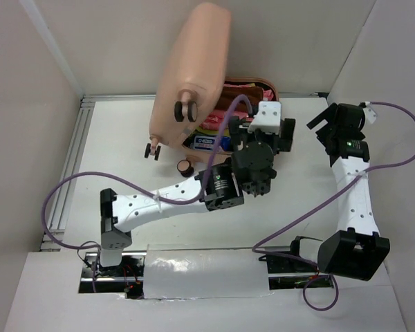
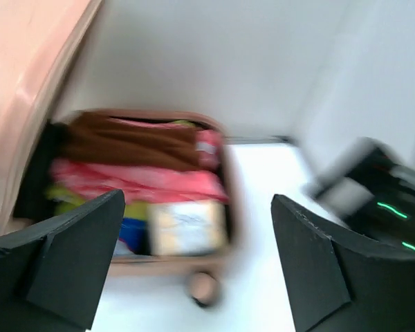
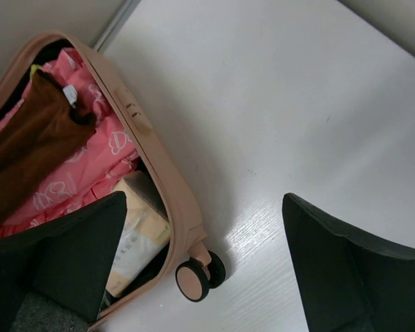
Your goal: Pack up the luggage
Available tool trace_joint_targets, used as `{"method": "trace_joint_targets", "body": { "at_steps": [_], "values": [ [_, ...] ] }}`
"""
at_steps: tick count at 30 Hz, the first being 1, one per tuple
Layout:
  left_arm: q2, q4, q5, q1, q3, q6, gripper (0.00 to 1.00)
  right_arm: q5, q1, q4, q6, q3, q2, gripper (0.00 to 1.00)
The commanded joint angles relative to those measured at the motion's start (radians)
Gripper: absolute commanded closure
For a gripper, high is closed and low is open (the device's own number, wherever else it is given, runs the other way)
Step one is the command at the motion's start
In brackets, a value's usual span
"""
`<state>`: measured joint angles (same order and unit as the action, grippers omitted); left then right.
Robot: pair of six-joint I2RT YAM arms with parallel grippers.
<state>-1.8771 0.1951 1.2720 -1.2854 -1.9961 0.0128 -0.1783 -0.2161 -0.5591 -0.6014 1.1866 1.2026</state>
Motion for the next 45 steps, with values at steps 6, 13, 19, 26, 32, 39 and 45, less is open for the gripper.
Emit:
{"method": "trace_joint_targets", "body": {
  "at_steps": [6, 13, 19, 26, 32, 39, 45],
  "values": [
    [0.208, -0.545, -0.434, -0.038, -0.219, 0.440, 0.04, -0.081, -0.014, -0.102, 0.060, 0.150, -0.127, 0.00],
    [0.536, -0.598, -0.560, 0.235, -0.014, 0.448, 0.01, 0.123, -0.014, 0.037, 0.176, 0.122, -0.213, 0.00],
    [0.581, -0.719, -1.091, 0.886, 0.191, 0.553, 0.01, 0.235, -0.014, -0.044, 0.267, 0.243, -0.039, 0.00],
    [0.487, -0.626, -1.421, 1.124, 0.442, 0.530, 0.01, 0.304, -0.014, 0.013, 0.322, 0.271, 0.014, 0.00],
    [0.498, -0.450, -1.594, 1.215, 0.652, 0.481, 0.01, 0.393, -0.014, 0.042, 0.325, 0.194, -0.005, 0.00],
    [0.498, -0.399, -1.617, 1.245, 0.709, 0.437, 0.01, 0.393, -0.014, 0.102, 0.336, 0.119, -0.043, 0.00],
    [0.389, -0.375, -1.610, 1.255, 0.662, 0.415, 0.01, 0.361, -0.014, 0.090, 0.338, 0.100, -0.034, 0.00]
  ]
}}
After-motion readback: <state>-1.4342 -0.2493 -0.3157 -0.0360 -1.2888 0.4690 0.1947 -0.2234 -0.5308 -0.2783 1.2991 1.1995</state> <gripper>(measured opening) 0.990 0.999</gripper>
